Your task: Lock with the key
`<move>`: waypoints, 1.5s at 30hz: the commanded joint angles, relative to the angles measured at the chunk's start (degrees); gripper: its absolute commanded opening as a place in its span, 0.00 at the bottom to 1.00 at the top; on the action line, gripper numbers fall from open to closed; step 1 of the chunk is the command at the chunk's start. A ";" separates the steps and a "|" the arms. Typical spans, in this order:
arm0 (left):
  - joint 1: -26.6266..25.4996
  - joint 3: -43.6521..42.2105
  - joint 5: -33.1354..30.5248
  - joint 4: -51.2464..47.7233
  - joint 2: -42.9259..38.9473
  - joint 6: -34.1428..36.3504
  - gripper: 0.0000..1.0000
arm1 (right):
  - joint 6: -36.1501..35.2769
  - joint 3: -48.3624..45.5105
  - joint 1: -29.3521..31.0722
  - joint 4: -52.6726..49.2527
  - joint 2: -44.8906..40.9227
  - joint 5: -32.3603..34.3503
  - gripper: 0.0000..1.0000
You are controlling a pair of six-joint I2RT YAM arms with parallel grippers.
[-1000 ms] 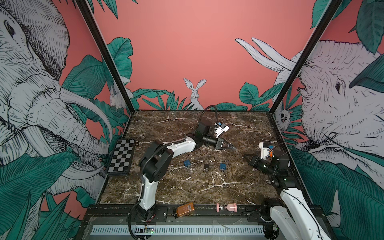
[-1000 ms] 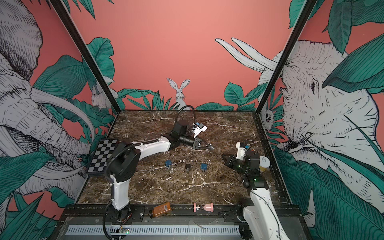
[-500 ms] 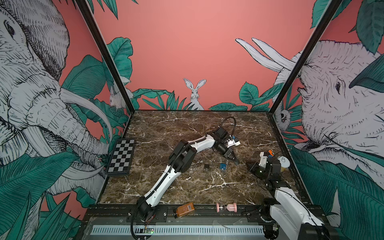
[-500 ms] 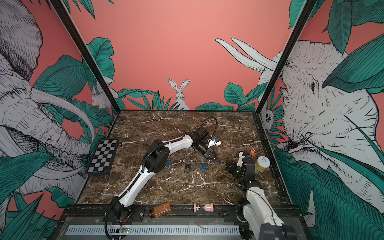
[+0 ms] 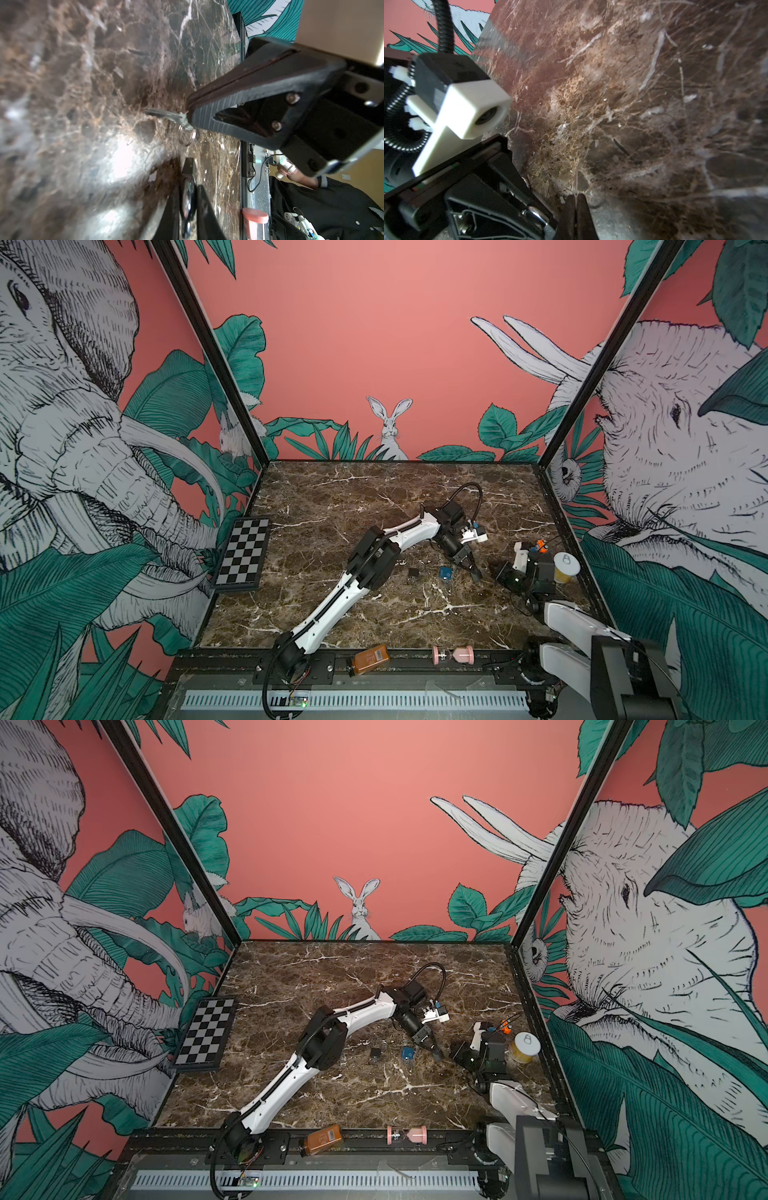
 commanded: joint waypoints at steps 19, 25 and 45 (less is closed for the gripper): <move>-0.61 7.75 -7.17 -0.10 2.18 -1.95 0.31 | 1.41 2.94 1.64 -6.52 -0.68 3.30 0.07; -0.21 7.85 -9.82 0.36 0.72 -1.63 0.47 | 0.80 4.26 3.06 -10.70 -3.32 6.08 0.15; 9.54 -42.45 -39.76 39.20 -43.57 -23.69 0.71 | -3.76 31.15 19.23 -43.61 -5.42 20.31 0.31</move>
